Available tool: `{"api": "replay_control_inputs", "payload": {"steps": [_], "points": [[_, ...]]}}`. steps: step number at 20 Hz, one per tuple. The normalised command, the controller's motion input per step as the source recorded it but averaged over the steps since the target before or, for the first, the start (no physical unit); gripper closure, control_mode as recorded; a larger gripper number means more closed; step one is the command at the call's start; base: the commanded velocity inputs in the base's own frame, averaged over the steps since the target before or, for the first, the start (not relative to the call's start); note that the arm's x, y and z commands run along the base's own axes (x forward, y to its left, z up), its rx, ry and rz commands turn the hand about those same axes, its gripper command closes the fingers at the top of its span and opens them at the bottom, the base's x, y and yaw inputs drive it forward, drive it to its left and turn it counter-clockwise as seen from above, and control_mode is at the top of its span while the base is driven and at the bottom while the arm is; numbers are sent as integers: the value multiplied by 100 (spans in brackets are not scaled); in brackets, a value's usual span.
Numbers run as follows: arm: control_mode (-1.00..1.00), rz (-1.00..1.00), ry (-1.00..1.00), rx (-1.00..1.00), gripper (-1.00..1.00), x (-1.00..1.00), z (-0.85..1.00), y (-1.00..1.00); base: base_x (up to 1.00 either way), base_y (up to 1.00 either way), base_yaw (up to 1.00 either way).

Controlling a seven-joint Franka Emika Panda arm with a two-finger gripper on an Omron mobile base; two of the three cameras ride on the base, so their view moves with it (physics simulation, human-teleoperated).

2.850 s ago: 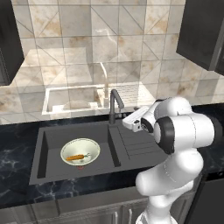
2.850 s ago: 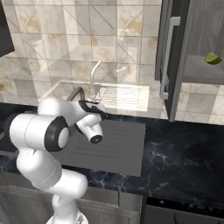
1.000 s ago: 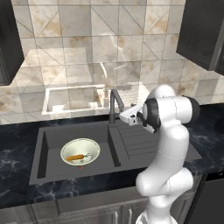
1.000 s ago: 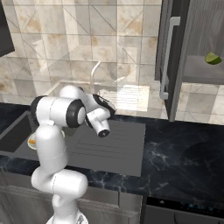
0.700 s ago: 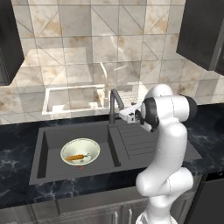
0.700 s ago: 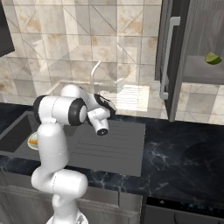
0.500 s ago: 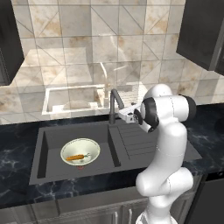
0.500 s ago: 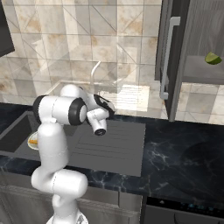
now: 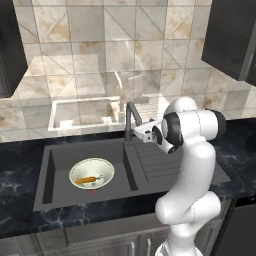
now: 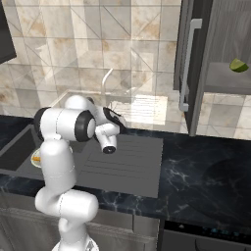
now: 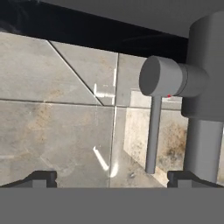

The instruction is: Pick the carrot from the cabinet and place it in the bowl. Then pick the bowl and place it in the sink. Then turn on the sink facuet.

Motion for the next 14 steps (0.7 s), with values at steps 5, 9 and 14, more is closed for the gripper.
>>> {"api": "replay_control_inputs", "payload": {"steps": [5,9,14], "points": [[-100,0,0,0,-100,0,0,0,0,0,0],[-100,2,0,0,-100,14,-4,0,0,0,0],[-100,5,0,0,-100,29,-9,0,0,0,0]]}}
